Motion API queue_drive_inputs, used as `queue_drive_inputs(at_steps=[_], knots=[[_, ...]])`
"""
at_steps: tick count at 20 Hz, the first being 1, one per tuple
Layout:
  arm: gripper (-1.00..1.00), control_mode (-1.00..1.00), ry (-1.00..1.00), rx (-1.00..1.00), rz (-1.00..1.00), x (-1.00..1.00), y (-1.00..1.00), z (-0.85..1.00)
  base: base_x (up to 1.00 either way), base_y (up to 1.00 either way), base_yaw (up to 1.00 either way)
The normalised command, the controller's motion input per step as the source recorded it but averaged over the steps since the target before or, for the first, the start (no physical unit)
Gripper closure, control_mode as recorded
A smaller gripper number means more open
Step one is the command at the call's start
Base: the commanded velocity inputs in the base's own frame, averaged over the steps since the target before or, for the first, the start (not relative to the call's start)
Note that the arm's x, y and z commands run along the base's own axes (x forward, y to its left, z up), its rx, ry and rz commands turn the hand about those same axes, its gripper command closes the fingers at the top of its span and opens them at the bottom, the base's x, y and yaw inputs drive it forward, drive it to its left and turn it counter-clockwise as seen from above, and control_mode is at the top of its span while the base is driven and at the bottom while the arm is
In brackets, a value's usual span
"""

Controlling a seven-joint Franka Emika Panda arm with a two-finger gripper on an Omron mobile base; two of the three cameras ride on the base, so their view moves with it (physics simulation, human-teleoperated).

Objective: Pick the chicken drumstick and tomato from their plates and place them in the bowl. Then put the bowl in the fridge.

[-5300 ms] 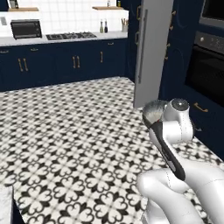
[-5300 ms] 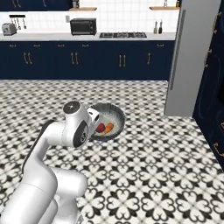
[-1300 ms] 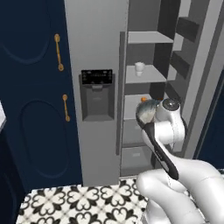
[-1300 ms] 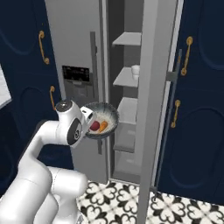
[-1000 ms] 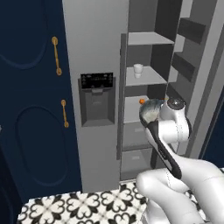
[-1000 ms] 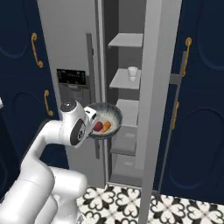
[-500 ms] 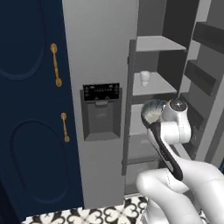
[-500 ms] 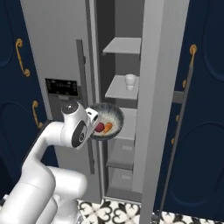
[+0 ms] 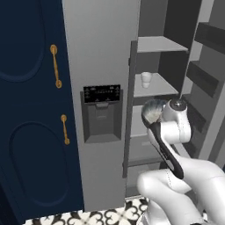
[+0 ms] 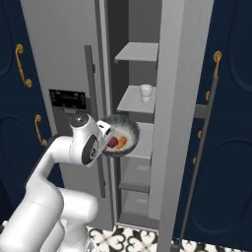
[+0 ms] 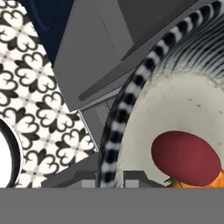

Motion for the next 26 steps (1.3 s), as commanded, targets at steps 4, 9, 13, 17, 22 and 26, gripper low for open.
queue_drive_inputs(at_steps=[4,9,13,17,22,26], knots=[[1.0,-1.0,0.02,-0.07,0.0,0.95,-0.34,-0.01,0.0,0.0,0.0],[1.0,-1.0,0.05,-0.06,0.12,0.74,-0.67,-0.21,0.0,0.0,0.0],[1.0,-1.0,0.05,0.0,0.23,0.74,-0.74,-0.18,0.0,0.0,0.0],[1.0,-1.0,0.09,0.0,0.32,0.9,-0.23,-0.53,0.0,0.0,0.0],[1.0,-1.0,0.09,0.0,0.17,1.0,-0.21,-0.32,0.0,0.0,0.0],[1.0,-1.0,0.15,0.0,0.09,0.82,-0.12,-0.4,0.0,0.0,0.0]])
